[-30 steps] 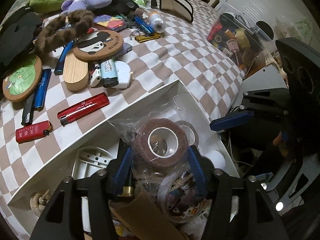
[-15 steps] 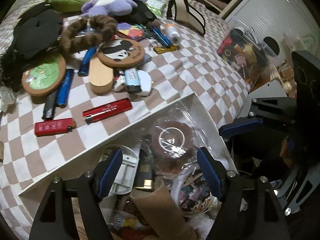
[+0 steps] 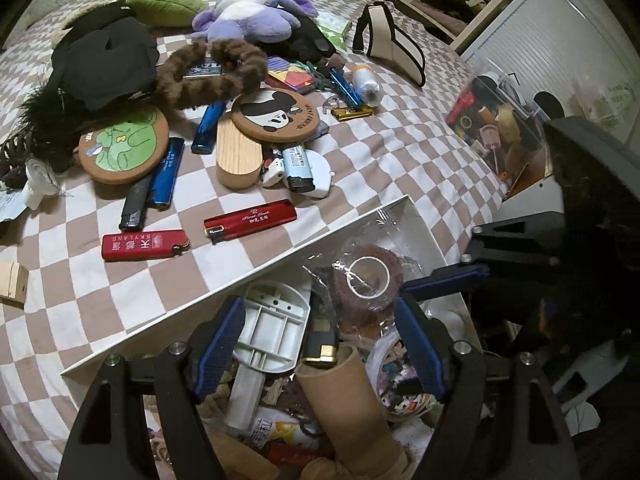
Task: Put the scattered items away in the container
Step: 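Lower the bagged tape roll into the white box and open the left tool, then withdraw both tools from the box back over the bed, then grasp the red lighter with the left tool while the right tool grasps the green-labelled can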
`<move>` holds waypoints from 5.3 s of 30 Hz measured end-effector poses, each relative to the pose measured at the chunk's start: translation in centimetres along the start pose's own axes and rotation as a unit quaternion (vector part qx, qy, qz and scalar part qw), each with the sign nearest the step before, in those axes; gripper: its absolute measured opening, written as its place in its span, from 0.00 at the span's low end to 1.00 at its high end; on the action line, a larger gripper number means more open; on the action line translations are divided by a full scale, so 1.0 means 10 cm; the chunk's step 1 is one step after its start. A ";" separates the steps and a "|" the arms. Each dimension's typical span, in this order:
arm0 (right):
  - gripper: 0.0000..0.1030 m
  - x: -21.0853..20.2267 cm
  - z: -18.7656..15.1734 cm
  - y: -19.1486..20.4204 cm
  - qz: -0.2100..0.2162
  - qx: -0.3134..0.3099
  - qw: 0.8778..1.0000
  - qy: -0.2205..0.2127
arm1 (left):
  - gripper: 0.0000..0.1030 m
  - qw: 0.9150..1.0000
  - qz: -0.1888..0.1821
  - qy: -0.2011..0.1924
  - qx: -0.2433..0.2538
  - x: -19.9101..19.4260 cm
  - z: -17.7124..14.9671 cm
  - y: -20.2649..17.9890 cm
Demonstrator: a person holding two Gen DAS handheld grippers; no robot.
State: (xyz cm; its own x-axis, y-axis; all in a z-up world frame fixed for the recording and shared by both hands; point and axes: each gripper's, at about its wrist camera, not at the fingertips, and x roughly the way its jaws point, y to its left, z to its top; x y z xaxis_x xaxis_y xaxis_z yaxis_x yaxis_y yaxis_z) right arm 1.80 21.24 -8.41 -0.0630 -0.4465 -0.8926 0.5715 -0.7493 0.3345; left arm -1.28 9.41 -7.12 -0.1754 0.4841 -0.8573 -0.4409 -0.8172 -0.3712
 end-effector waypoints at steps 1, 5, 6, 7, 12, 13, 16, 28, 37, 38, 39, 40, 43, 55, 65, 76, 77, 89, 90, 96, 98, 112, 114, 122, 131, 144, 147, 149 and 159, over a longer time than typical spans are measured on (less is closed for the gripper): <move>0.57 0.03 0.01 -0.02 0.002 0.004 1.000 0.004 | 0.75 1.000 0.000 0.000 0.000 -0.01 -0.01 0.01; 0.57 0.05 0.01 -0.07 0.014 0.016 1.000 0.007 | 0.75 1.000 0.002 0.000 0.001 -0.03 -0.03 0.02; 0.57 0.05 0.01 -0.08 0.017 0.019 1.000 0.008 | 0.75 1.000 0.002 0.000 0.000 -0.03 -0.04 0.02; 0.57 0.04 0.02 -0.08 0.018 0.020 1.000 0.008 | 0.75 1.000 0.003 0.000 0.000 -0.03 -0.04 0.03; 0.57 -0.02 0.03 -0.09 0.019 0.028 0.999 0.014 | 0.75 1.000 0.008 0.004 -0.004 -0.05 -0.10 0.07; 0.57 -0.06 0.03 -0.09 0.018 0.028 0.999 0.011 | 0.75 1.000 0.010 0.004 -0.006 -0.06 -0.11 0.08; 0.58 -0.19 0.04 -0.09 0.013 0.020 1.000 -0.009 | 0.75 1.000 0.018 0.003 -0.010 -0.08 -0.13 0.11; 0.77 -0.45 0.16 -0.34 -0.025 0.039 0.997 -0.066 | 0.85 0.998 0.055 -0.035 -0.018 -0.25 -0.06 0.20; 0.98 -0.64 0.36 -0.59 -0.030 0.100 0.979 -0.177 | 0.99 0.992 0.088 -0.076 -0.044 -0.40 0.06 0.33; 1.00 -0.66 0.38 -0.63 -0.028 0.113 0.975 -0.191 | 1.00 0.991 0.094 -0.080 -0.046 -0.42 0.07 0.34; 1.00 -0.68 0.39 -0.67 -0.020 0.125 0.970 -0.206 | 1.00 0.990 0.100 -0.084 -0.048 -0.44 0.09 0.36; 1.00 -0.70 0.41 -0.70 -0.011 0.135 0.966 -0.220 | 1.00 0.989 0.103 -0.088 -0.051 -0.45 0.11 0.39; 1.00 -0.68 0.49 -0.75 -0.013 0.149 0.962 -0.228 | 1.00 0.987 0.106 -0.096 -0.068 -0.52 0.15 0.50; 1.00 -0.30 0.64 -1.30 -0.050 0.283 0.945 -0.158 | 1.00 0.979 0.123 -0.090 -0.133 -0.57 0.26 0.97; 1.00 0.16 0.66 -1.47 -0.046 0.298 0.949 -0.090 | 1.00 0.979 0.155 -0.025 -0.126 -0.16 0.35 1.22; 0.68 0.43 0.79 -1.46 -0.069 0.274 0.957 -0.060 | 0.99 0.976 0.135 0.017 -0.171 0.11 0.41 1.40; 0.65 0.45 0.80 -1.47 -0.073 0.272 0.958 -0.057 | 0.99 0.975 0.135 0.021 -0.173 0.13 0.41 1.40; 0.59 0.48 0.70 -1.44 -0.089 0.223 0.970 -0.034 | 0.99 0.975 0.165 0.067 -0.133 0.44 0.40 1.26; 0.59 0.46 0.68 -1.44 -0.088 0.223 0.970 -0.033 | 0.99 0.975 0.171 0.070 -0.125 0.45 0.40 1.24; 0.52 0.35 0.51 -1.54 -0.093 0.222 0.970 -0.020 | 1.00 0.972 0.199 0.080 -0.093 0.43 0.35 1.19; 0.52 0.29 0.45 -1.60 -0.097 0.229 0.968 -0.020 | 1.00 0.971 0.207 0.085 -0.086 0.40 0.31 1.21; 0.52 0.08 0.29 -1.85 -0.100 0.269 0.958 -0.021 | 1.00 0.962 0.257 0.080 -0.035 0.24 0.14 1.27; 0.52 0.06 0.28 -1.86 -0.100 0.270 0.958 -0.020 | 1.00 0.961 0.264 0.078 -0.018 0.27 0.18 1.21; 0.52 0.00 0.26 -1.91 -0.094 0.275 0.957 -0.016 | 1.00 0.969 0.237 0.072 -0.005 0.37 0.38 1.04; 0.52 -0.03 0.26 -1.97 -0.088 0.284 0.955 -0.013 | 0.51 0.982 0.176 0.074 -0.006 0.32 0.46 0.93; 0.52 -0.24 0.29 -2.00 -0.111 0.278 0.954 -0.037 | 0.33 0.978 0.190 0.081 -0.031 0.08 0.29 1.08; 0.52 -0.26 0.34 -1.98 -0.113 0.271 0.955 -0.045 | 0.28 0.976 0.195 0.082 -0.047 0.00 0.27 1.17; 0.52 -0.22 0.38 -1.97 -0.106 0.267 0.957 -0.047 | 0.28 0.976 0.197 0.083 -0.048 -0.02 0.27 1.19; 0.42 0.29 0.58 -1.53 -0.182 0.172 0.968 -0.015 | 0.28 0.975 0.205 0.077 -0.048 0.02 0.40 1.14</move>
State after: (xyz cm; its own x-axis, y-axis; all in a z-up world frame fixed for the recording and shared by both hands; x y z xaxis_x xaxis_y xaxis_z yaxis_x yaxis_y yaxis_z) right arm -11.85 28.58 -14.37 -0.2361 -0.1329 -0.9626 0.2018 -0.9757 0.0852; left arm -9.87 1.44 -10.11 -0.1823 0.0642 -0.9811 -0.2753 -0.9613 -0.0117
